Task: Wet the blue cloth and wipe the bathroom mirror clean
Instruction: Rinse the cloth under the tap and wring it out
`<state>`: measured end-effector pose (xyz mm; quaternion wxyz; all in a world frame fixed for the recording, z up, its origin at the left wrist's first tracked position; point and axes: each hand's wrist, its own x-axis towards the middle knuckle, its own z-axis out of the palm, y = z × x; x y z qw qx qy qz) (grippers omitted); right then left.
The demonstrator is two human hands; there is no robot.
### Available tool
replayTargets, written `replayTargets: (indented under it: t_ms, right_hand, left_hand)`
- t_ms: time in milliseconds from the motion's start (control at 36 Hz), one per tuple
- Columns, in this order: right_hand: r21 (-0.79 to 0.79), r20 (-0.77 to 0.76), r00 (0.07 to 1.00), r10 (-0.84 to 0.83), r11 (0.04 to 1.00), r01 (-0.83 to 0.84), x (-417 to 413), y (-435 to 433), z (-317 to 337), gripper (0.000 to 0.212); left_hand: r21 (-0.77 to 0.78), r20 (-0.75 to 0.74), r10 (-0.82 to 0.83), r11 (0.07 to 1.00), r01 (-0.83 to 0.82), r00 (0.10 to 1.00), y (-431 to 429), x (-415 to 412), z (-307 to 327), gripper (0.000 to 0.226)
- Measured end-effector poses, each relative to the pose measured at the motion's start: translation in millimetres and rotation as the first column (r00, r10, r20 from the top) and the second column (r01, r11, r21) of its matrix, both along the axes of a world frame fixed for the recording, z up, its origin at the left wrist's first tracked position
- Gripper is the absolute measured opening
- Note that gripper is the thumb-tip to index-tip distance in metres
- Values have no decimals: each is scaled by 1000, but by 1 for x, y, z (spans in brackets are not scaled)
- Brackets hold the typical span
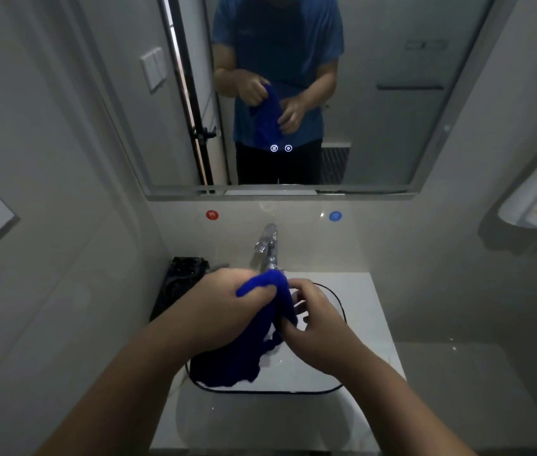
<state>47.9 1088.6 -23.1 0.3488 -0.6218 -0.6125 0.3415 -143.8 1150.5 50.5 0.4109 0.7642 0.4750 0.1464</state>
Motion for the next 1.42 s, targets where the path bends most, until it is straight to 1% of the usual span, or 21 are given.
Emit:
replayTargets:
  t_ms: [56,83,139,222,278,333,389,444,500,556,611,667,722,806,861,1000,1083,1167,1250,1306,1417]
  right_hand:
    - [68,118,993,-12,998,4,8,0,-2,48]
    - [85,156,988,9,996,-22,12,-1,-3,49]
    - [27,189,980,54,998,-61,19,-3,-2,45]
    - [-15,225,974,12,1000,-9,31,-2,-6,33]
    - [-21,168,983,-76,996,81,41,-1,-2,26]
    - [-37,83,986,-142,989,145,49,-2,10,20]
    - [-76,78,989,-123,989,129,55,-4,24,22]
    - [-182,155,986,-62,979,90,64,-4,29,32]
    - [-331,244,970,17,941,67,75,-6,28,50]
    - [-462,235,969,81,886,38,83,-10,24,65]
    - [-516,189,975,114,857,0,90,-13,21,68]
    - [-546,181,970,159,837,-36,95,-16,23,61]
    - [-581,138,965,224,807,-105,101,-19,26,45]
    - [-583,-52,965,256,777,-238,116,-25,33,20]
    - [-563,-172,953,250,769,-304,129,-28,37,22]
    - [-456,-480,873,84,827,-330,157,-31,32,41]
    - [-372,-651,755,-82,901,-223,163,-30,33,56]
    - [-357,-681,699,-219,932,-56,161,-24,32,55]
    - [-412,-673,661,-331,911,37,150,-18,34,48]
    - [-448,-648,649,-399,889,99,144,-15,37,38]
    - [-519,-557,639,-530,823,231,140,-10,46,18]
  left_hand:
    - [18,-83,-96,995,98,992,-6,2,1,30]
    - [41,-128,-121,991,127,984,-7,3,0,29]
    - [94,-209,-130,984,152,969,-7,1,-6,34]
    - [370,-342,-37,913,171,939,5,-4,-21,54]
    - [533,-214,11,839,107,977,13,-6,-33,54]
    - [590,-9,-5,807,9,1000,14,-6,-40,32]
    - [597,82,13,800,-59,997,14,-6,-41,11]
    - [510,64,35,858,-63,997,18,-9,-40,10]
    - [317,-56,26,948,-7,998,25,-13,-39,23]
    - [325,-179,-5,944,63,984,28,-14,-42,30]
    - [337,-210,-17,937,88,978,26,-11,-43,29]
    - [279,-213,-29,956,90,977,25,-9,-43,30]
    - [183,-265,-49,978,100,963,25,-11,-44,34]
    - [20,-255,-87,995,95,963,28,-18,-47,37]
    - [-27,-175,-77,997,74,982,28,-20,-47,39]
    - [-108,-37,-36,994,32,999,31,-25,-46,43]
    - [-279,4,-130,952,126,992,33,-30,-52,20]
    - [-461,-34,-239,865,197,970,31,-32,-62,31]
    - [-575,-2,-261,790,212,965,31,-32,-76,35]
    - [-574,8,-231,796,194,973,31,-33,-85,33]
    - [-481,30,-95,872,97,995,27,-30,-101,19]
